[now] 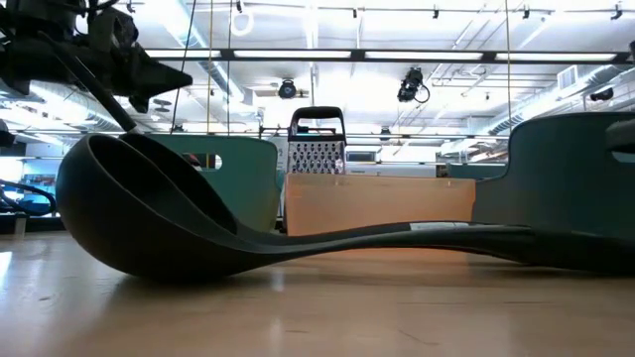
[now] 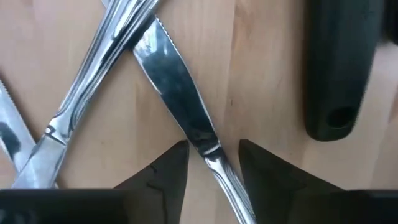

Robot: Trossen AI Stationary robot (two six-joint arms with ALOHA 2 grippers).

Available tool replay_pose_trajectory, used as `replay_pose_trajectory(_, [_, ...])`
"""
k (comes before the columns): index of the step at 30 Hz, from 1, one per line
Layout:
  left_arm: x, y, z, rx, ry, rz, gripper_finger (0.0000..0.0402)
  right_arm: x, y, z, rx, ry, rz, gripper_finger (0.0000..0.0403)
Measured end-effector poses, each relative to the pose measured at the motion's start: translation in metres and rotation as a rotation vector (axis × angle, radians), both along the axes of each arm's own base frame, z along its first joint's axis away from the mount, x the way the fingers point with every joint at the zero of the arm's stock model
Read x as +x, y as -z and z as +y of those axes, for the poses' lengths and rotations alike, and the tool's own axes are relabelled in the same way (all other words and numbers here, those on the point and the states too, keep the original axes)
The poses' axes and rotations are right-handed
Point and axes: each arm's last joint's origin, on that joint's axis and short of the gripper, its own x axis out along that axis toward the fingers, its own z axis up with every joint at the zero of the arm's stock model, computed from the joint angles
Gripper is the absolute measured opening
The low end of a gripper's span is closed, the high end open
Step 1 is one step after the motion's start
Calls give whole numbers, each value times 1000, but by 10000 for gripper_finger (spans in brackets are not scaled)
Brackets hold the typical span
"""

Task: Pick & Place Kitchen Items
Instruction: Adjust the top silver table knife

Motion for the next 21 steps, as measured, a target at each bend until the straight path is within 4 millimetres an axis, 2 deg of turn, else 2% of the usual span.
replay_pose_trajectory(8, [6, -8, -7, -43, 134, -63, 7, -2, 10, -8, 25, 22, 21, 88])
replay_pose_trajectory(12, [11, -13, -8, -41, 126, -46, 7, -1, 10, -9, 25, 24, 18, 45])
replay_pose_trajectory(21, [20, -8, -7, -67, 123, 17, 7, -1, 10, -9, 23, 57, 5, 40])
